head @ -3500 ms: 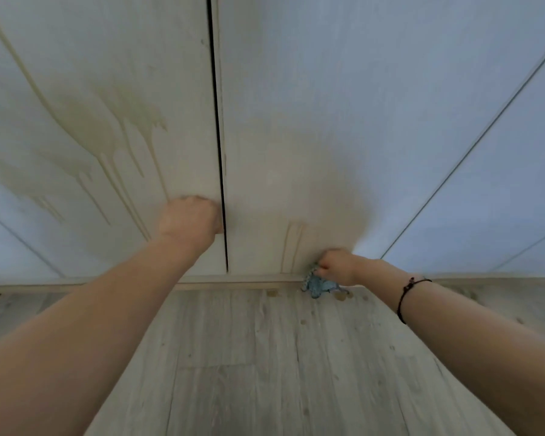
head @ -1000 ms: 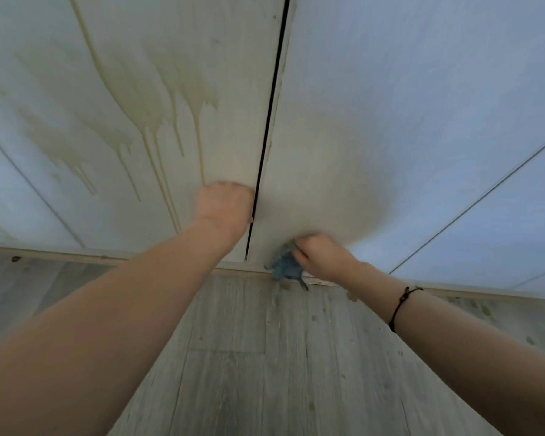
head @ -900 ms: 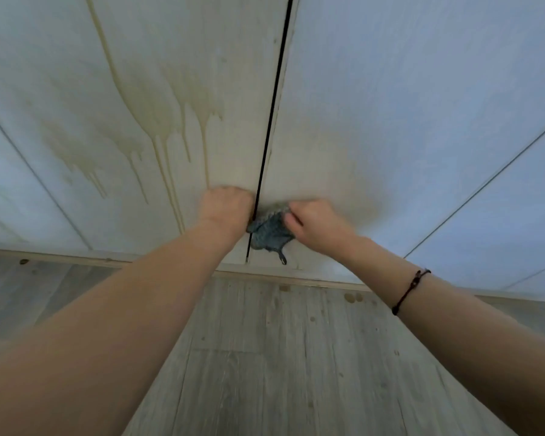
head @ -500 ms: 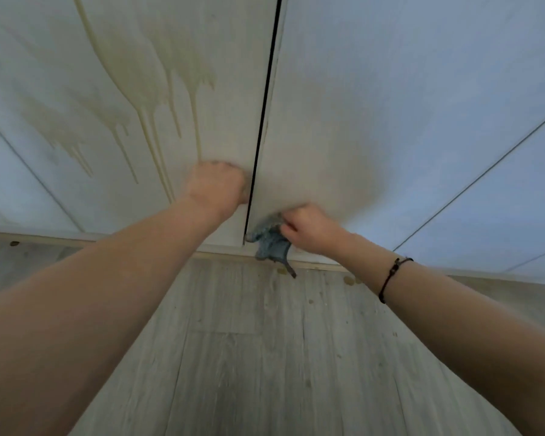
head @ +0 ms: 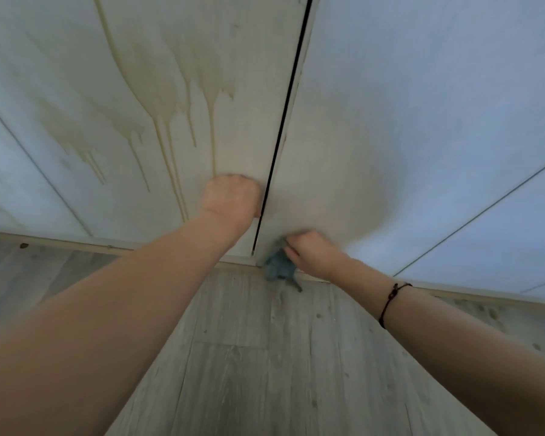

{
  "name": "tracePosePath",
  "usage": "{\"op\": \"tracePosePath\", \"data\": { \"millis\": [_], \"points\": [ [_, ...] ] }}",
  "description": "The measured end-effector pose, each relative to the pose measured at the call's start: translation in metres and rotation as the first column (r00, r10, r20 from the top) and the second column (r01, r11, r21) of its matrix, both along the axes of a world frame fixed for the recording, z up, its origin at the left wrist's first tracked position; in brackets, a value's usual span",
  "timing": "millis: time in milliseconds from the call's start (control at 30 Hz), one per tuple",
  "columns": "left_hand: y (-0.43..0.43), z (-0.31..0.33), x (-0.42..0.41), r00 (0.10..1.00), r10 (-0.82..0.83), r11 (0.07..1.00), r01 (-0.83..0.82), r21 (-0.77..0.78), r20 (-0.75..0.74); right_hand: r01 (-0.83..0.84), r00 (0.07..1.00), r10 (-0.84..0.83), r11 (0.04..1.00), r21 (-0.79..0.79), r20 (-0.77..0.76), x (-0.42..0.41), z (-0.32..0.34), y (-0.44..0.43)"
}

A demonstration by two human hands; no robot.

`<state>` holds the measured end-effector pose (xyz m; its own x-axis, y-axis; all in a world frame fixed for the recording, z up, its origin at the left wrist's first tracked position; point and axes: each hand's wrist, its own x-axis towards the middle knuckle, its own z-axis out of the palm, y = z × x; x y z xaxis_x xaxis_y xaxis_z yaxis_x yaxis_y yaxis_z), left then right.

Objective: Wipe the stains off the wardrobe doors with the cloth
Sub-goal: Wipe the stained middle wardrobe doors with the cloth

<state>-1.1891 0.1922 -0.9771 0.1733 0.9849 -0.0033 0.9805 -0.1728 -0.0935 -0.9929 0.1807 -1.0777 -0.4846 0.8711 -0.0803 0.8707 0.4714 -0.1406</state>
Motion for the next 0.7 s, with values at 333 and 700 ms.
{"op": "tracePosePath", "data": {
  "millis": [333, 700],
  "points": [
    [-0.009, 0.014, -0.008, 0.995, -0.027, 0.997, 0.021, -0.075, -0.092, 0.364, 0.711, 0.079, 0.809, 0.462, -0.698, -0.045, 0.217, -0.004],
    [-0.001, -0.001, -0.017, 0.985, -0.130, 0.991, 0.129, -0.020, -0.112, 0.037, 0.996, -0.057, 0.965, -0.259, -0.073, -0.041, -0.044, 0.012]
  ]
}}
